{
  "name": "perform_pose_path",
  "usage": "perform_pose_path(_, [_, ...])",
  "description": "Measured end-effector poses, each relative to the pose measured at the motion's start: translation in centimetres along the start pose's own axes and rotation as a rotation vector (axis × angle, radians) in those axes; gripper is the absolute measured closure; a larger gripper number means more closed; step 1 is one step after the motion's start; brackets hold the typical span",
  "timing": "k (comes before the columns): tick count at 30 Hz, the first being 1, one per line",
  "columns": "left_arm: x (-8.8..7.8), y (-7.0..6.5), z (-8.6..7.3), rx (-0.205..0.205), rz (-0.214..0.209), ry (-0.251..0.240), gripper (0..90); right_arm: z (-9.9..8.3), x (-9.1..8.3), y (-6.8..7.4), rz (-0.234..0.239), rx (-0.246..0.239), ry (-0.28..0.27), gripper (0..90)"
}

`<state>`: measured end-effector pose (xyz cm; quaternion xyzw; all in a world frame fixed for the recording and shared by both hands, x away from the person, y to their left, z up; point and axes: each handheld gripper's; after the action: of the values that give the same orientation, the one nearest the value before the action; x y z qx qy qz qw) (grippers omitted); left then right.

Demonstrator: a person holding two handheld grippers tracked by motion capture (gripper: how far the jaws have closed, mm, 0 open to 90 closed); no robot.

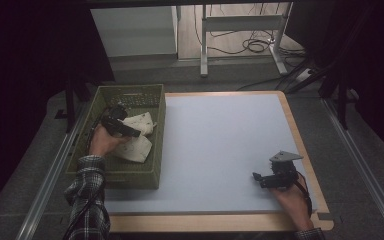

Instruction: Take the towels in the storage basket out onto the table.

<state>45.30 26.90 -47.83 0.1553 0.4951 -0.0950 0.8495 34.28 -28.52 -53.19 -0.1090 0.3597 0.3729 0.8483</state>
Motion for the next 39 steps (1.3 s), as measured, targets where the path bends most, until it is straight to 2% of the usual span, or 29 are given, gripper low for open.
perform_pose_path(4, [1.1, -0.2, 0.0, 0.051, 0.0, 0.075, 9.1, 0.0, 0.0, 0.0, 0.0, 0.0, 0.0, 7.8])
perform_pose_path(6, [1.6, -0.3, -0.1, 0.058, 0.002, 0.113, 14.4, 0.0, 0.0, 0.0, 0.001, 0.0, 0.0, 7.8])
perform_pose_path(8, [2.0, -0.4, -0.2, 0.062, -0.02, 0.142, 22.7, 0.0, 0.0, 0.0, 0.001, 0.0, 0.0, 7.8])
perform_pose_path(10, [2.4, -0.5, -0.3, 0.076, -0.015, 0.197, 28.6, 0.0, 0.0, 0.0, 0.001, 0.0, 0.0, 7.8])
perform_pose_path(13, [2.8, -0.6, -0.5, 0.083, -0.04, 0.259, 46.4, 0.0, 0.0, 0.0, 0.001, 0.0, 0.0, 7.8])
perform_pose_path(15, [2.6, -0.5, -0.5, 0.076, -0.058, 0.264, 61.9, 0.0, 0.0, 0.0, 0.001, 0.0, 0.0, 7.8])
perform_pose_path(17, [2.4, -0.4, -0.4, 0.074, -0.063, 0.253, 77.1, 0.0, 0.0, 0.0, 0.001, 0.0, 0.0, 7.8])
perform_pose_path(19, [2.0, -0.2, -0.3, 0.06, -0.074, 0.226, 79.6, 0.0, 0.0, 0.0, 0.001, 0.0, 0.0, 7.9])
perform_pose_path(25, [0.2, 0.6, -0.2, -0.032, -0.114, 0.102, 80.9, 0.0, 0.0, 0.0, 0.001, 0.0, 0.0, 7.8])
perform_pose_path(30, [-1.4, 1.0, -0.3, -0.066, -0.148, 0.036, 80.9, 0.0, 0.0, 0.0, 0.001, 0.0, 0.0, 7.9])
perform_pose_path(35, [-3.8, 1.5, -0.2, -0.107, -0.186, -0.041, 80.8, 0.0, 0.0, 0.0, 0.001, 0.0, 0.0, 7.8])
perform_pose_path(39, [-5.7, 1.5, -0.1, -0.108, -0.173, -0.089, 80.7, 0.0, 0.0, 0.0, 0.001, -0.001, 0.0, 7.8])
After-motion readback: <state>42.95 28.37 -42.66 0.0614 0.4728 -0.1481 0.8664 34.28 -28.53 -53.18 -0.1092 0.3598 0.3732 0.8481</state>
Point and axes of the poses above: each handheld gripper's, and its own axes: x roughly forward along the jaws, z roughly out of its top, y roughly to its left, and after that the axes turned 11 degrees about z, right-handed
